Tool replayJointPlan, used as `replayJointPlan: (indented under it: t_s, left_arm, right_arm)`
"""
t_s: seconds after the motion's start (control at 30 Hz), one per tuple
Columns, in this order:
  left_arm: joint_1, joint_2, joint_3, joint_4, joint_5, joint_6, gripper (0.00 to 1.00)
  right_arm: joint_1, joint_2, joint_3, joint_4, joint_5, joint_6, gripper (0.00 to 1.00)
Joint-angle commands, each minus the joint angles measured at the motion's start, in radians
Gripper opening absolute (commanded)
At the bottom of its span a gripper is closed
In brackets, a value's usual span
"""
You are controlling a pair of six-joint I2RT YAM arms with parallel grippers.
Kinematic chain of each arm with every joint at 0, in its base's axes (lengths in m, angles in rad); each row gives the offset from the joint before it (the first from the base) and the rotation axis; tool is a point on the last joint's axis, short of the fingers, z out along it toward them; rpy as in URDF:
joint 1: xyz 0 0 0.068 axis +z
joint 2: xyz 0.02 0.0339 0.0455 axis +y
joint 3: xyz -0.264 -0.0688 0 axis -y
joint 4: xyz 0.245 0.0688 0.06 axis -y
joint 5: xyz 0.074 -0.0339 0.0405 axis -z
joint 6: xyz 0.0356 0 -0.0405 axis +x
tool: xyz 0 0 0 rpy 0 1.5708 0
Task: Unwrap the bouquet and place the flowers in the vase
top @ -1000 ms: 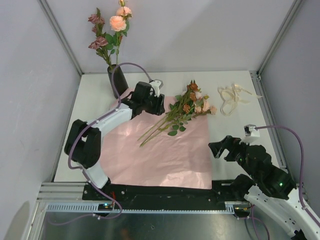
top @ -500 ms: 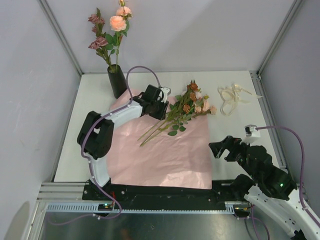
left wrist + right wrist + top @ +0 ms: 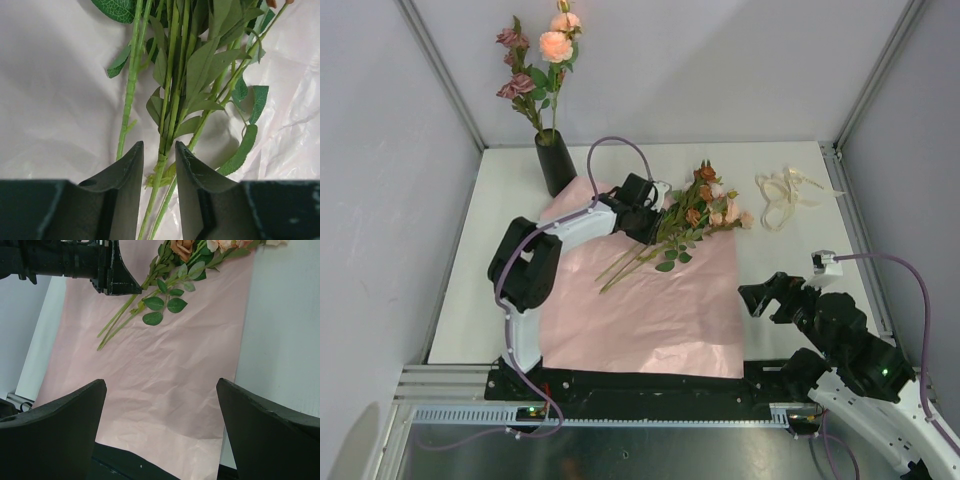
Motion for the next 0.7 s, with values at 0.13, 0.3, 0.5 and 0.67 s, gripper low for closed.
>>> replayJointPlan:
  t_s: [0.13,0.3,0.5,0.67]
  left_arm:
    - [-0.009,0.041,0.053,-0.026,0.008,0.022,0.35]
    - [-0.011,0.039,0.059,-0.033,-0.005,0.029,0.15]
    - [-0.011,-0.026,0.052,-0.034,-0.031,0.005,0.01]
    - [-0.011,-0.122,0.037,-0.033,-0.061,-0.038,0.00]
  right_arm:
    - [0.006,-0.009,0.016,0.033,0.019,-0.008,0.99]
    - [0.007,-0.009,0.016,0.033,0.018,-0.009,0.99]
    - [0.007,-0.010,0.016,0.033,0.022,-0.009,0.99]
    - [0.006,-0.011,0.016,0.032,0.023,-0.008,0.99]
